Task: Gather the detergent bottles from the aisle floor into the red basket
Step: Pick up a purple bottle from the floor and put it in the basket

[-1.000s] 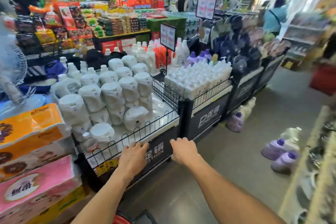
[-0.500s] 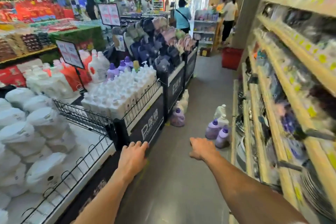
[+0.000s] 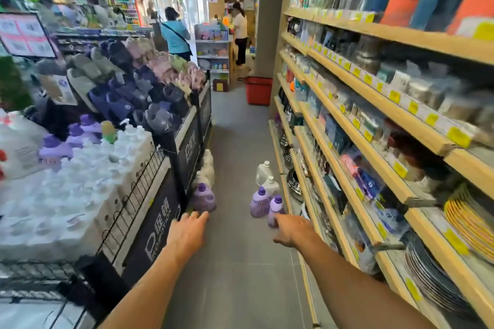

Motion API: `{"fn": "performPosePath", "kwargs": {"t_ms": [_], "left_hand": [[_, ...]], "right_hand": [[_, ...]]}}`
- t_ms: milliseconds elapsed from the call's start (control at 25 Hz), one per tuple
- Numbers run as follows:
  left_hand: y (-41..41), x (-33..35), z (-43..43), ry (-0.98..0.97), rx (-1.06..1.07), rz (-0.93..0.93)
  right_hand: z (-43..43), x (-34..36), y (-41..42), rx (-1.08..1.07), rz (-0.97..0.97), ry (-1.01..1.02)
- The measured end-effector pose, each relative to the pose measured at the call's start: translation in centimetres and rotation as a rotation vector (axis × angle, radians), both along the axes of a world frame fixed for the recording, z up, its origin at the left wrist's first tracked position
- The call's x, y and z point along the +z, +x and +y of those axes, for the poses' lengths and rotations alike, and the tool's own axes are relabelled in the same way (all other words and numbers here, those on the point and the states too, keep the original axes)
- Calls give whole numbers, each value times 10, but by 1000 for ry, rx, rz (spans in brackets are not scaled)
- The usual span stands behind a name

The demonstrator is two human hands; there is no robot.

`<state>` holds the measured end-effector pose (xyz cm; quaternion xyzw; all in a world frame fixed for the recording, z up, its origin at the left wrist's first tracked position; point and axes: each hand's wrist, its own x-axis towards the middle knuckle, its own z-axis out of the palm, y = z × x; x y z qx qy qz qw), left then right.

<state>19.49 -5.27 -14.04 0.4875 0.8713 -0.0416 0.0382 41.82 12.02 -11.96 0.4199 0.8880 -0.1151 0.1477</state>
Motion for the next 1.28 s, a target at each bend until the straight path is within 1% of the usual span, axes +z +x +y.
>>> {"fn": "performPosePath", "kwargs": {"t_ms": [240,320,440,680,880,1000,1080,1280], "left_hand": [[-32,-14,80,-56,-151,-11],[-44,-19,120,-84,-193,-33],[-62,-21,183,-96,-249,-9],[-98,-17,282,-91,-230,-24],[-131,-41,340,-175,-216,-75],[-167,-56,388,-210,-200,-133],[-194,-62,424,-221,-199,-138],[-258,-74,500,-197,-207,-188]], "right_hand": [[54,-11,-16,-121,-20,-34],[83,-13,-25,-161,-11,-58],[137,-20,-41,-221,37,-52],[236,-23,-79,-265,64,-124],[303,-44,-117,-246,20,-135],[349,-65,-150,-246,8,-175],[383,-75,-174,-250,-21,-199],[448,-96,-234,-267,-78,-190]]}}
